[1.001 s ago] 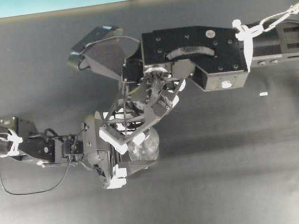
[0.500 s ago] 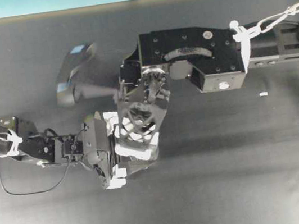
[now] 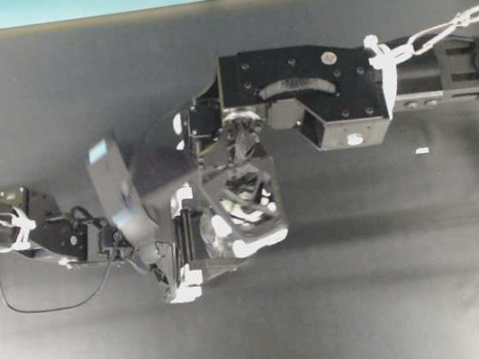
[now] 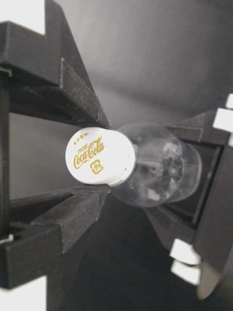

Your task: Open the bottle cap by holding the bottle with the left arm and twisting the cap with the right arm.

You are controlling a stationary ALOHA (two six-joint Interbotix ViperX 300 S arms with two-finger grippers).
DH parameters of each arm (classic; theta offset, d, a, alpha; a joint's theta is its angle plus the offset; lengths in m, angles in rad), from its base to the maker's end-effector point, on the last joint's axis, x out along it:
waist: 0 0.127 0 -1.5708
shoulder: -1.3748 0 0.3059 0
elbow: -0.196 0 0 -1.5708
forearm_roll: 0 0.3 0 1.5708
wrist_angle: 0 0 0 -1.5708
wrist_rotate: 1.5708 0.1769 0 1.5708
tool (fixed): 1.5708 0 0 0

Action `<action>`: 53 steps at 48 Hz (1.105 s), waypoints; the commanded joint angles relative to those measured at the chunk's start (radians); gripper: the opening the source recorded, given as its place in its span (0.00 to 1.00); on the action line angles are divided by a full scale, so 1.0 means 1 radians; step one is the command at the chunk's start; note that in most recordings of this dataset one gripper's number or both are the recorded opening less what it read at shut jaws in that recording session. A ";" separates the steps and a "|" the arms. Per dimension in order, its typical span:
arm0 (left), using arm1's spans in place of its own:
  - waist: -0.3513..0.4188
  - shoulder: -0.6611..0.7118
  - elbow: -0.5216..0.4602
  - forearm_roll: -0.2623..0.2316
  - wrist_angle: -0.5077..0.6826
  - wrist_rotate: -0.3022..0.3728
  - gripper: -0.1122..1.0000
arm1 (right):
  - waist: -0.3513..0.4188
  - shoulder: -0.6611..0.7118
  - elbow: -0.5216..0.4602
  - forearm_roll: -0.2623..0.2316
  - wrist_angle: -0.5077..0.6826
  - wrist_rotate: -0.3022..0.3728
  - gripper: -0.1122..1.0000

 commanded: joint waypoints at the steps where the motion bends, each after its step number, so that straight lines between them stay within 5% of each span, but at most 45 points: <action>1: -0.009 0.002 0.003 0.005 0.008 -0.003 0.85 | 0.015 -0.003 -0.008 0.003 -0.005 -0.075 0.44; 7: -0.009 0.000 0.005 0.003 0.006 -0.005 0.85 | 0.017 -0.003 -0.009 0.003 -0.005 -0.140 0.44; 44: -0.009 0.000 0.014 0.005 0.008 -0.006 0.85 | 0.017 -0.021 0.014 0.000 -0.035 -0.112 0.44; 53: -0.009 0.000 0.012 0.005 0.015 -0.006 0.85 | 0.021 -0.038 0.037 -0.009 -0.058 -0.110 0.75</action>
